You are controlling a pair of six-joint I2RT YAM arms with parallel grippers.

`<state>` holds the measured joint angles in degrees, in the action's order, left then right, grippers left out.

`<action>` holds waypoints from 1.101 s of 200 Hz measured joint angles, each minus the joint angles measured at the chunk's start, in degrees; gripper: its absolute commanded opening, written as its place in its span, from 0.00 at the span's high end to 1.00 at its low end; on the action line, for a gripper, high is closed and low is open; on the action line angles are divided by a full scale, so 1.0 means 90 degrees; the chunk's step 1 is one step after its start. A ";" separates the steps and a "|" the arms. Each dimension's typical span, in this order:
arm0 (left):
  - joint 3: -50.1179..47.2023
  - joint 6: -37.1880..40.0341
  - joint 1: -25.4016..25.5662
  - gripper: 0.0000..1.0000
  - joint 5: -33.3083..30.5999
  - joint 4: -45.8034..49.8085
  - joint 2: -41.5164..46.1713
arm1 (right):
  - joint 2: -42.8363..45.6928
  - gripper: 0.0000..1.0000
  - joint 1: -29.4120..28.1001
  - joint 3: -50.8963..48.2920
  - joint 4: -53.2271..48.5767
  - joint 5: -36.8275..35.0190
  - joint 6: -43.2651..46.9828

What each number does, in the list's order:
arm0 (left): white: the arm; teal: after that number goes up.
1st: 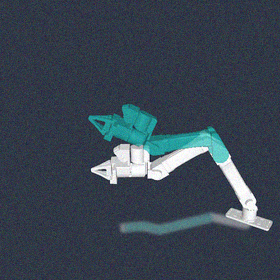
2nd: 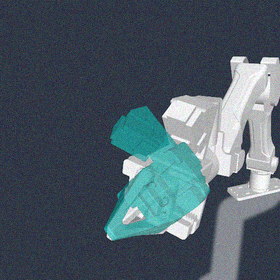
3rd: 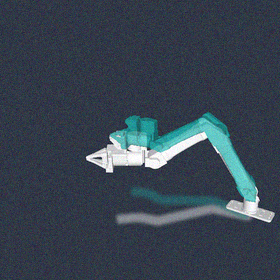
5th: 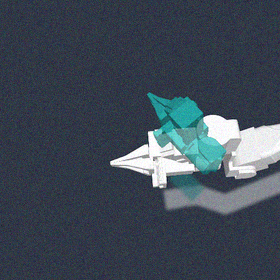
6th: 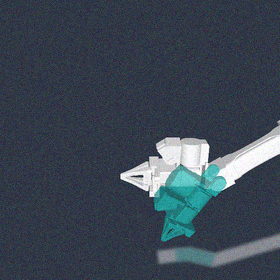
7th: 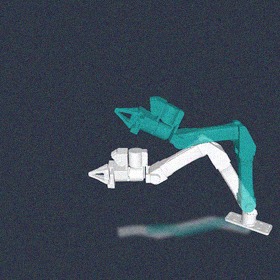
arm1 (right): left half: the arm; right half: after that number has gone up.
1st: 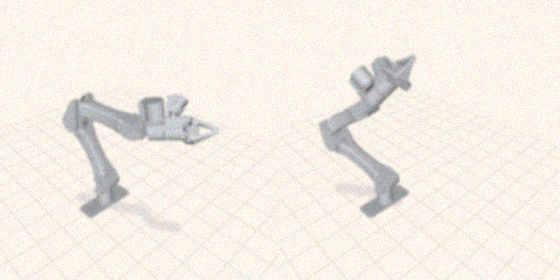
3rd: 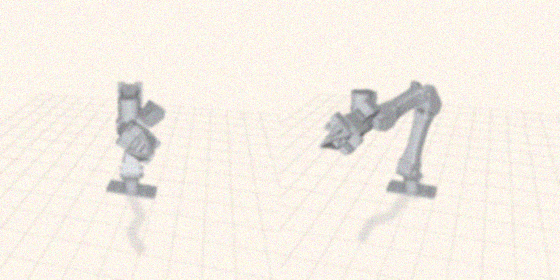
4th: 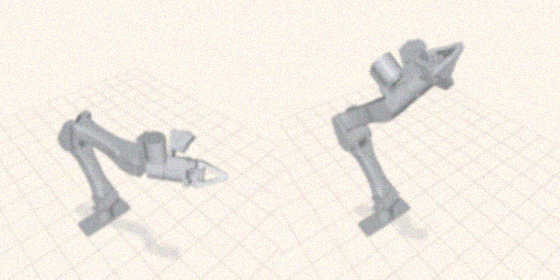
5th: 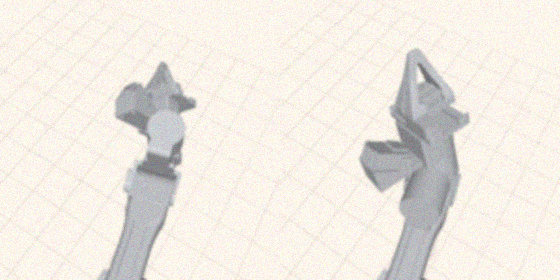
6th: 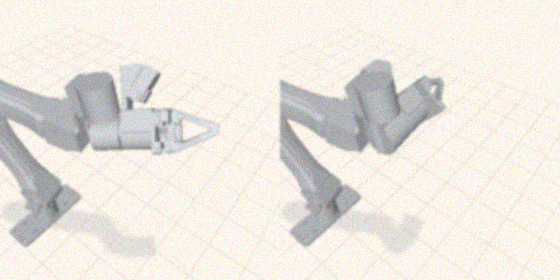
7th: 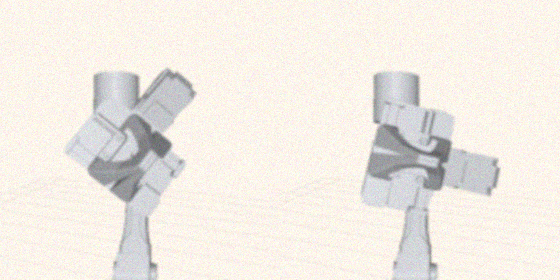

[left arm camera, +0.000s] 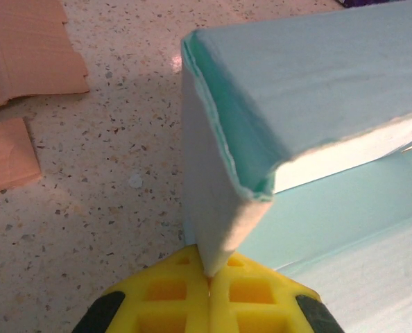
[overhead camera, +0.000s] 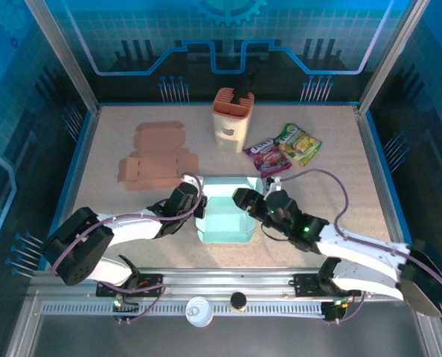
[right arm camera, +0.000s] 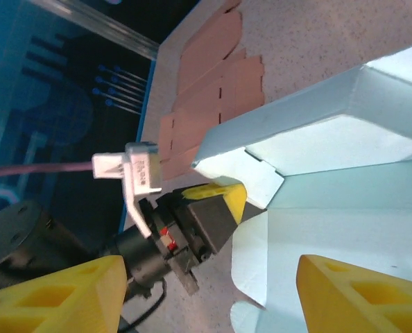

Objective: Fold the paper box

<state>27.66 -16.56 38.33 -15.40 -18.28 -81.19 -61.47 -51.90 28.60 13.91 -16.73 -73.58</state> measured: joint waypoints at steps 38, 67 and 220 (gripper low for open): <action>0.0000 -0.0066 0.0131 1.00 -0.0357 -0.0005 0.0000 | -0.1285 0.40 -0.0019 0.0311 0.0704 -0.0384 -0.1175; 0.0000 -0.0124 0.0180 1.00 -0.0457 -0.0019 0.0000 | -0.1831 0.44 0.0112 0.0430 0.1389 -0.0423 -0.1734; -0.0015 -0.0155 0.0221 0.85 -0.0549 -0.0240 -0.0109 | -0.3232 1.00 0.0692 0.0816 0.2783 0.0080 -0.2948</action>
<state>27.53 -17.96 40.32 -20.34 -20.45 -82.17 -90.56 -45.67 35.94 38.96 -16.01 -100.12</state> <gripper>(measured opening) 0.125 0.044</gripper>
